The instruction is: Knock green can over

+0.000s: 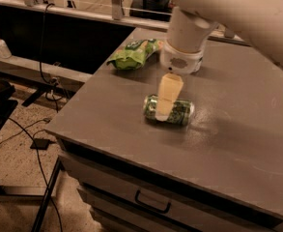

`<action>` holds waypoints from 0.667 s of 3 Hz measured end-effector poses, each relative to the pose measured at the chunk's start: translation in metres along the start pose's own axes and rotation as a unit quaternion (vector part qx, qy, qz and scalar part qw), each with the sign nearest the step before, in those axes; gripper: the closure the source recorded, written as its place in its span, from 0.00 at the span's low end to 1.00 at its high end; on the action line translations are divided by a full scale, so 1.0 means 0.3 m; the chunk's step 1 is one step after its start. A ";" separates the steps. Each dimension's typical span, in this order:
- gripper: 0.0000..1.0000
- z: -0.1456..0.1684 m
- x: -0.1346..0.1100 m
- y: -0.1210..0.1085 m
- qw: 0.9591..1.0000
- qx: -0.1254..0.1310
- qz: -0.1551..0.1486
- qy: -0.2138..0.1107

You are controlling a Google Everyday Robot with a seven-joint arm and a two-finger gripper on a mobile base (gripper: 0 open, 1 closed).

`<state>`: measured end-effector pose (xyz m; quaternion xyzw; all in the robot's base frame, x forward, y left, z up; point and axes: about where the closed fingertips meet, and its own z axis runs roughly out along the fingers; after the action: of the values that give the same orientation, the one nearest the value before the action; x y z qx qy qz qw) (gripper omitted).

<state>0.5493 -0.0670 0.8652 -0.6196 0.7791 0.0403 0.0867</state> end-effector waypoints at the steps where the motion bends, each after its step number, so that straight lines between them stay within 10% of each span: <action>1: 0.00 -0.031 0.185 0.009 0.999 0.022 0.017 -0.031; 2: 0.00 -0.037 0.381 0.026 0.997 0.053 0.003 -0.048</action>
Offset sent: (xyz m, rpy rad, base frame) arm -0.0527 -0.1631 -0.0271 0.0970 -0.1834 -0.0162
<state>0.5159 -0.1765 0.8547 -0.6090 0.7769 0.0287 0.1569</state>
